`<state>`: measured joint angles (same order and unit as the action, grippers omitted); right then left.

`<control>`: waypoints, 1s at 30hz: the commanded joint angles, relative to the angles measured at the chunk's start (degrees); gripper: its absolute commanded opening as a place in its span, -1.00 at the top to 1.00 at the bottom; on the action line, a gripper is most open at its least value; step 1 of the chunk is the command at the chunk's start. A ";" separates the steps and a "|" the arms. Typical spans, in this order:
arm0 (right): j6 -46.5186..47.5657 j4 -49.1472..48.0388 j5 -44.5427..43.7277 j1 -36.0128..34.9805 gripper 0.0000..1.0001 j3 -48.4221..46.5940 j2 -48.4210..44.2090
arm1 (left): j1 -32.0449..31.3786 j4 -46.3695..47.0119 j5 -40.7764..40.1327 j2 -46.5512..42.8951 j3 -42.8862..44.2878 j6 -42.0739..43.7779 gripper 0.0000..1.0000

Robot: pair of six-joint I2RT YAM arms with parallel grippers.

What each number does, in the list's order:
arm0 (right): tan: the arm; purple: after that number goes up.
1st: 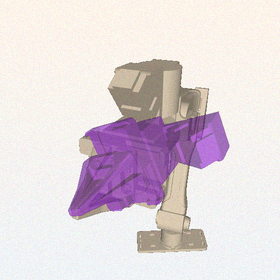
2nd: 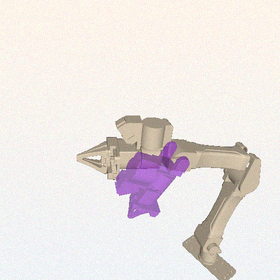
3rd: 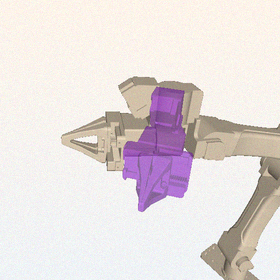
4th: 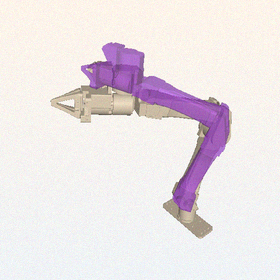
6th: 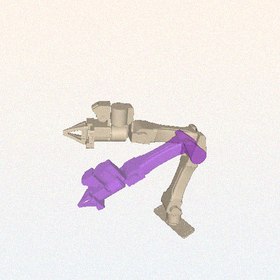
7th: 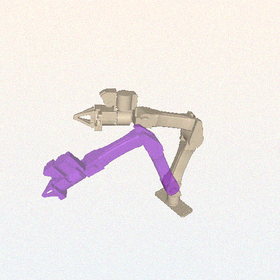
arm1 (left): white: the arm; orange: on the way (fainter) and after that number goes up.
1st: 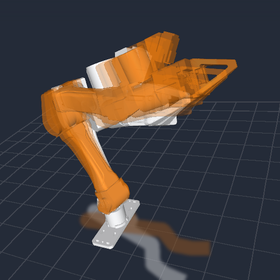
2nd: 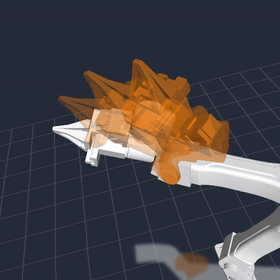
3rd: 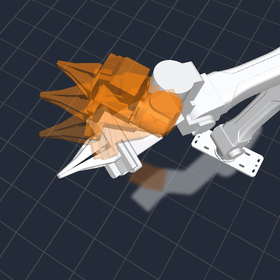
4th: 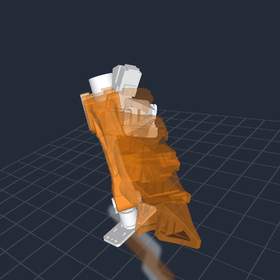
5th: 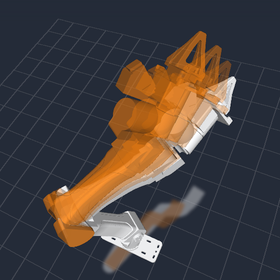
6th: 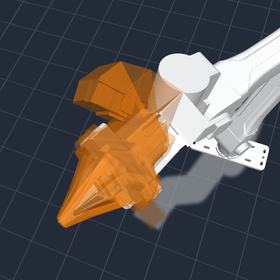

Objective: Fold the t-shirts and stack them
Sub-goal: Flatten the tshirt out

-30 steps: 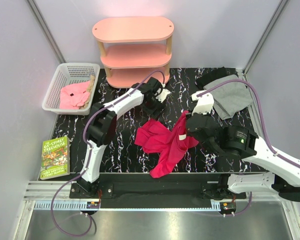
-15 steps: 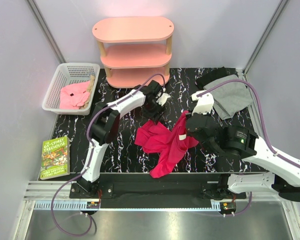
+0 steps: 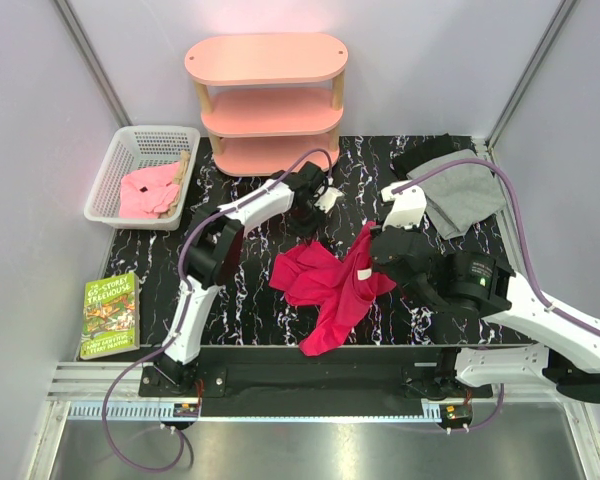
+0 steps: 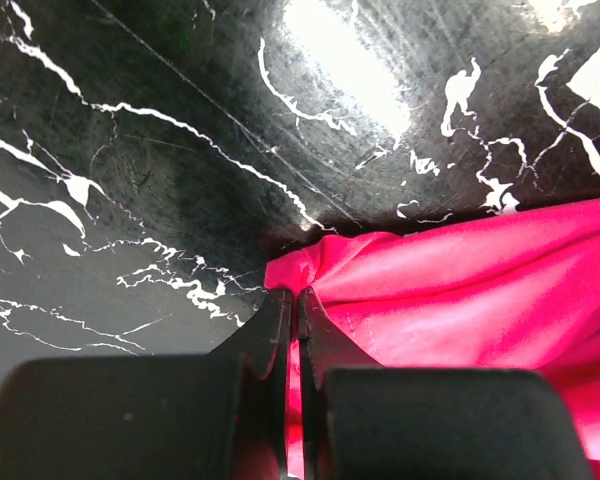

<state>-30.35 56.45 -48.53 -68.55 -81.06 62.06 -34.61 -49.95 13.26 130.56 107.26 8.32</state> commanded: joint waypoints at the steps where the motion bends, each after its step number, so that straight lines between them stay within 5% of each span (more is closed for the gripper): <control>1: -0.24 -1.86 -1.65 0.26 0.99 -1.65 -0.19 | 0.51 0.56 1.86 -3.46 1.90 -0.14 1.00; 14: 7.59 -2.22 -6.59 1.41 1.00 -10.69 -1.94 | 22.74 -15.15 5.99 -35.88 13.31 2.05 1.00; 22: 1.36 5.85 3.17 1.32 1.00 -18.69 -6.51 | 23.89 -28.34 2.13 -54.96 20.17 9.87 1.00; 30: -10.60 18.42 16.10 1.41 1.00 -28.01 -11.61 | 23.89 -35.55 -2.35 -70.96 17.28 15.85 1.00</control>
<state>-33.87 68.07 -39.77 -67.44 -105.30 52.90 -10.92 -75.99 15.29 62.41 125.32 20.69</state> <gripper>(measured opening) 0.022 0.016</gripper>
